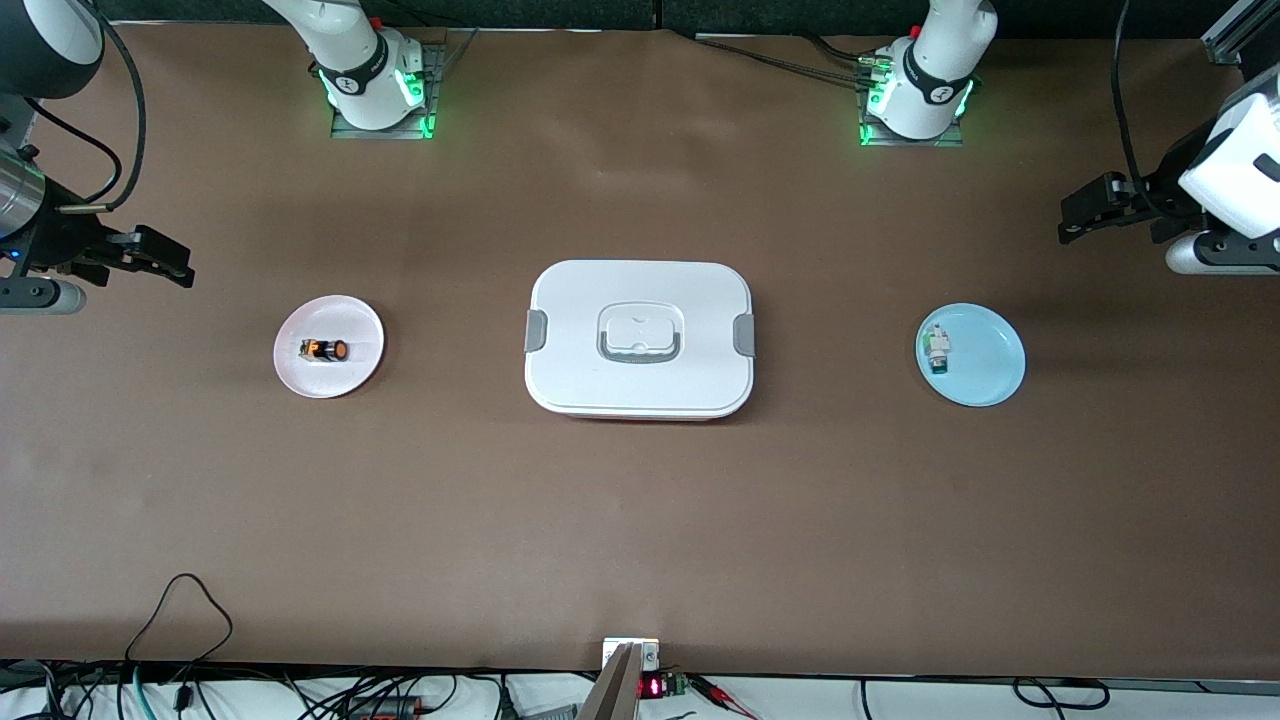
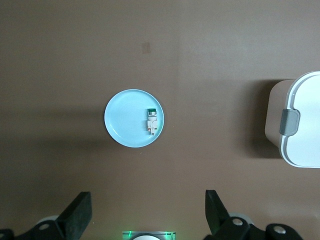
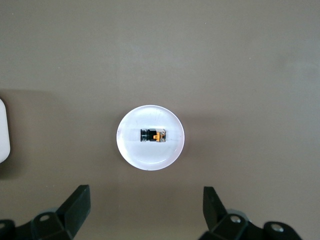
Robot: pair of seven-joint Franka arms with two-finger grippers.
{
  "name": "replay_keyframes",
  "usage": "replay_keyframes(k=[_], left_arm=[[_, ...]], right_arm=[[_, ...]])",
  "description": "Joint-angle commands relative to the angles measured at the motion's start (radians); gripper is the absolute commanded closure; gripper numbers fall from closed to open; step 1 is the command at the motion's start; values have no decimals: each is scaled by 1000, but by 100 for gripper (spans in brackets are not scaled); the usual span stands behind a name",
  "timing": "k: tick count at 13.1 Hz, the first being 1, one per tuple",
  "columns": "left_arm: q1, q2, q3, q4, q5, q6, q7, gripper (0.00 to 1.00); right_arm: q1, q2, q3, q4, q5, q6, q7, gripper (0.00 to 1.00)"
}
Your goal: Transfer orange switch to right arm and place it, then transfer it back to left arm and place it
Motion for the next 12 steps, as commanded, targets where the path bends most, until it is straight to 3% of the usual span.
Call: replay_keyframes(k=[1,12], left_arm=[[4,-10,0,1,-9,-13,0,0],[6,-10,0,1,-9,-13,0,0]], right_arm=[[-2,-25,2,-19,13,3,-1,0],[-19,12,-9,-13,21,-3,-17,0]])
